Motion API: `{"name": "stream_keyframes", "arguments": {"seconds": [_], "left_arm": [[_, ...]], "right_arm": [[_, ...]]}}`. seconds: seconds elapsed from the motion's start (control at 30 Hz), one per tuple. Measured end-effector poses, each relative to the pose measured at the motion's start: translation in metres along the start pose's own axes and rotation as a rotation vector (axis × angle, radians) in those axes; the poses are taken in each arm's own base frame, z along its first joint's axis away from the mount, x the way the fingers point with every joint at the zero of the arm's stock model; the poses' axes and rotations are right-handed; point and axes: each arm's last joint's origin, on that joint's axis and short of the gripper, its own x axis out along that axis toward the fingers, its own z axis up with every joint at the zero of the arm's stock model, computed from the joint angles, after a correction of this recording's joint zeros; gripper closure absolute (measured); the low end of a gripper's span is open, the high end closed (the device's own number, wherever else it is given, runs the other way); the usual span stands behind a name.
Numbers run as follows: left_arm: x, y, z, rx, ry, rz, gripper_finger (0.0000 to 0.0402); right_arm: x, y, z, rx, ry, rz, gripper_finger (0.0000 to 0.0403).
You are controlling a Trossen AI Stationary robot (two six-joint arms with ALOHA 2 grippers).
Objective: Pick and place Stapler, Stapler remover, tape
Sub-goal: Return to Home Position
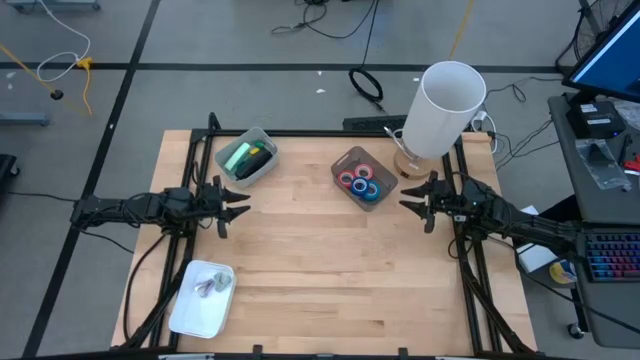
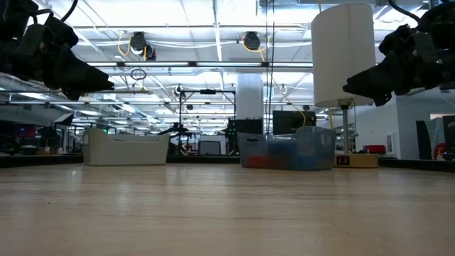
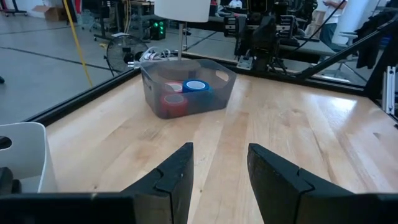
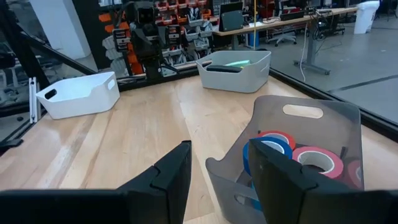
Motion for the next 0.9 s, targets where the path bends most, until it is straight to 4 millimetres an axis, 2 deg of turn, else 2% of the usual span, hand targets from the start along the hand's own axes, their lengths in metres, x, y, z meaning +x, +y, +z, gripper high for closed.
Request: {"name": "stream_keyframes", "arguments": {"seconds": [0.9], "left_arm": [[0.0,0.0,0.0,-0.002,0.0,-0.001,0.025]], "right_arm": [[0.0,0.0005,0.0034,-0.005,-0.035,0.006,0.025]]}}
